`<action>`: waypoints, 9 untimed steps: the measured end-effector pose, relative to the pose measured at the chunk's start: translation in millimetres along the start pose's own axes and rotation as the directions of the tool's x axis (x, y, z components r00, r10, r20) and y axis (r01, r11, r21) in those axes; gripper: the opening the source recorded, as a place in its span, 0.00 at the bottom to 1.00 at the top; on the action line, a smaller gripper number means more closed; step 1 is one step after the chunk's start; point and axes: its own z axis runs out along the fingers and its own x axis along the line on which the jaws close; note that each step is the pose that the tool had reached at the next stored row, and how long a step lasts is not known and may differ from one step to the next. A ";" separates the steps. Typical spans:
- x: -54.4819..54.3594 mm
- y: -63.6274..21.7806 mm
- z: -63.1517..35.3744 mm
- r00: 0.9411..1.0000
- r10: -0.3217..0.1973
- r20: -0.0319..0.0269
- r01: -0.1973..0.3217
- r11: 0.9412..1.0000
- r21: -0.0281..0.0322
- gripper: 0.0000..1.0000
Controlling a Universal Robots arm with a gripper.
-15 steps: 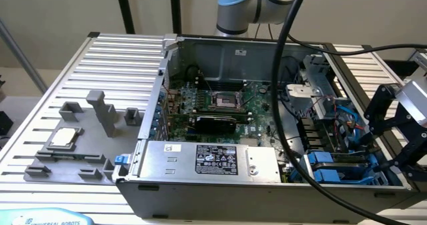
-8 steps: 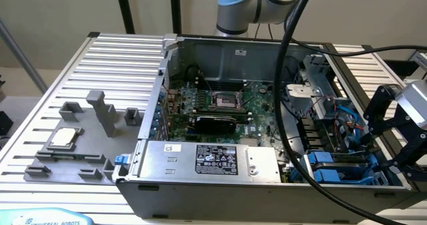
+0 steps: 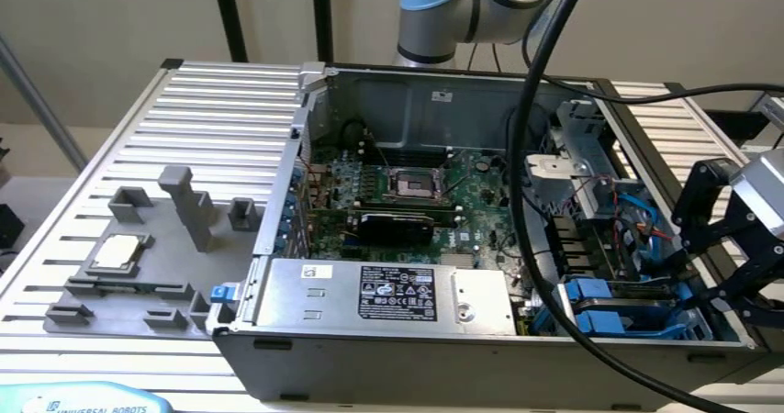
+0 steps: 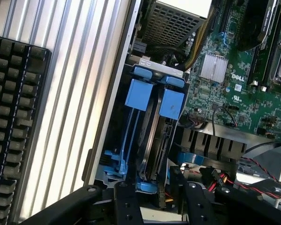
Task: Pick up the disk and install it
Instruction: 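Insert the first disk wire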
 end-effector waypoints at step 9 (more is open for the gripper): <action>0.1 -0.8 1.3 1.000 -0.005 0.006 0.005 1.000 0.001 0.22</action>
